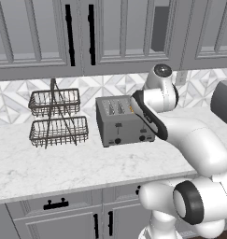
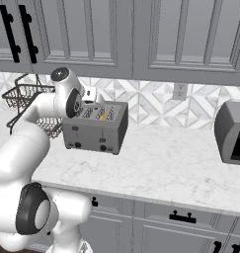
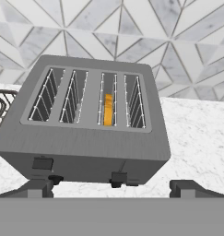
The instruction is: Start the toaster. Once the lever pops up, take the bread to the plate on the dining counter.
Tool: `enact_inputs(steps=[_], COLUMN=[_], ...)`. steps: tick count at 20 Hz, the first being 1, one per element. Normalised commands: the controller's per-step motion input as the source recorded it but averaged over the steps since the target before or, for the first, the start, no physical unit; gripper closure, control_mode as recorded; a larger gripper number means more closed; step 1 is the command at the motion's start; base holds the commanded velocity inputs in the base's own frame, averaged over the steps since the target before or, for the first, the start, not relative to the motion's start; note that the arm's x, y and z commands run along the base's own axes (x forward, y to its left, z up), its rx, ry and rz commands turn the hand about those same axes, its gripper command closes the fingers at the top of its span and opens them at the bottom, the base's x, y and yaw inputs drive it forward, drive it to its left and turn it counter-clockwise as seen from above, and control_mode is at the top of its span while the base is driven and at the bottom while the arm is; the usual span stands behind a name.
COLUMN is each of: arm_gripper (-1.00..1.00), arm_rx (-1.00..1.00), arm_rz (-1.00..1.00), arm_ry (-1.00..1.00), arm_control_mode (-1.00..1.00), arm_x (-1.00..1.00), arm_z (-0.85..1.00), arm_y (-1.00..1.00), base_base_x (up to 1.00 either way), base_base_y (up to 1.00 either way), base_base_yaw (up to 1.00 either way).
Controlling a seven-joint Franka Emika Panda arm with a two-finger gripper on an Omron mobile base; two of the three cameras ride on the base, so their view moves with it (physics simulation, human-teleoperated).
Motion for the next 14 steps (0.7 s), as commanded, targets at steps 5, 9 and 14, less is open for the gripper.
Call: enact_inputs(steps=[5,9,14], arm_gripper=[-1.00,-1.00,-1.00], arm_rx=[0.00,0.00,0.00], arm_rz=[0.00,0.00,0.00], arm_ry=[0.00,0.00,0.00], arm_control_mode=[-1.00,-1.00,-1.00], arm_x=[0.00,0.00,0.00], arm_z=[0.00,0.00,0.00], arm_y=[0.00,0.00,0.00], base_base_x=[0.00,0.00,0.00], base_base_y=[0.00,0.00,0.00], base_base_yaw=[0.00,0.00,0.00])
